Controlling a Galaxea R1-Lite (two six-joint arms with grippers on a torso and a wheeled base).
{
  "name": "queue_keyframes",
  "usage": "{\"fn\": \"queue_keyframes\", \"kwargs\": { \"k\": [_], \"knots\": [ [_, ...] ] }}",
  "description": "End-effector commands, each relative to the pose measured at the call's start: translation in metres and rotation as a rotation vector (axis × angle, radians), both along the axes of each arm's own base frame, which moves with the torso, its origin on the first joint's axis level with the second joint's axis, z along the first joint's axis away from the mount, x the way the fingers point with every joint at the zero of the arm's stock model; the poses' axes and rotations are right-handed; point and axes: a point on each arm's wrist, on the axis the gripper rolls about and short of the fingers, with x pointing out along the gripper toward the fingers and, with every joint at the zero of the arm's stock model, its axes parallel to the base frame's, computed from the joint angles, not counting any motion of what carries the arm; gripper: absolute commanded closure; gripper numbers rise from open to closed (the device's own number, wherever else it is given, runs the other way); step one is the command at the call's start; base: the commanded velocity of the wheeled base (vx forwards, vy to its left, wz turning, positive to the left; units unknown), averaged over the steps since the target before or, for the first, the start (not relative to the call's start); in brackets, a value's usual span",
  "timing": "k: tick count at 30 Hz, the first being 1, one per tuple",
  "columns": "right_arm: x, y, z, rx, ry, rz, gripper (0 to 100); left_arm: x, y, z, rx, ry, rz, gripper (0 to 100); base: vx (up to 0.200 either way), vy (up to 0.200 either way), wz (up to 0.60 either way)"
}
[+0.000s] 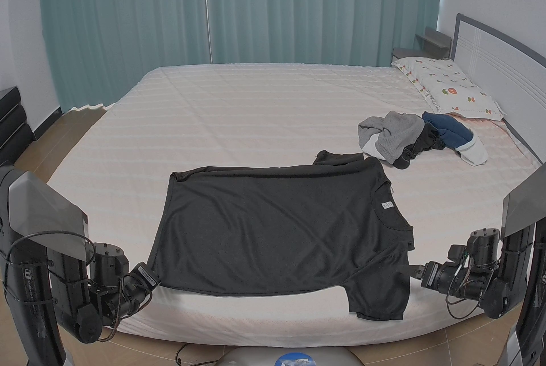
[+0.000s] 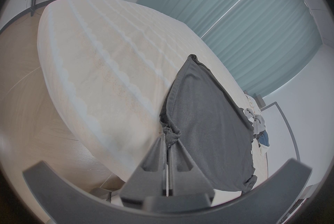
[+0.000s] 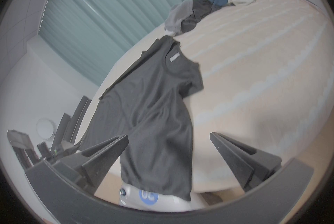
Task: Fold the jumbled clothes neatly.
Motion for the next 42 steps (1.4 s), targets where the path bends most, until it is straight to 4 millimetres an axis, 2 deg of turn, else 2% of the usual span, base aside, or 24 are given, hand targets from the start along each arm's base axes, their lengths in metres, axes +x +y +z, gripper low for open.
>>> {"fn": "queue_keyframes", "kwargs": {
  "k": [1,9,15,32,33,42],
  "knots": [
    [-0.008,-0.001,-0.009,0.013,0.057,0.030,0,0.000,0.000,-0.001,0.002,0.003,0.001,100,0.000,0.000,0.00],
    [-0.007,0.003,-0.015,0.075,0.083,0.118,0,0.000,0.000,-0.001,0.003,0.004,-0.001,100,0.000,0.000,0.00],
    [0.008,0.002,-0.026,0.068,0.067,0.097,0,0.000,0.000,-0.001,0.003,0.004,-0.001,100,0.000,0.000,0.00],
    [0.019,0.008,-0.025,0.079,0.028,0.098,0,0.001,0.000,-0.002,0.003,0.004,0.000,100,0.000,0.000,0.00],
    [0.019,0.008,-0.025,0.079,0.028,0.098,100,0.001,0.000,-0.002,0.003,0.004,0.000,100,0.000,0.000,0.00],
    [0.013,0.002,-0.031,0.004,0.061,0.019,100,-0.001,0.000,-0.002,0.016,0.007,-0.008,100,0.000,0.000,0.00]
  ]
}}
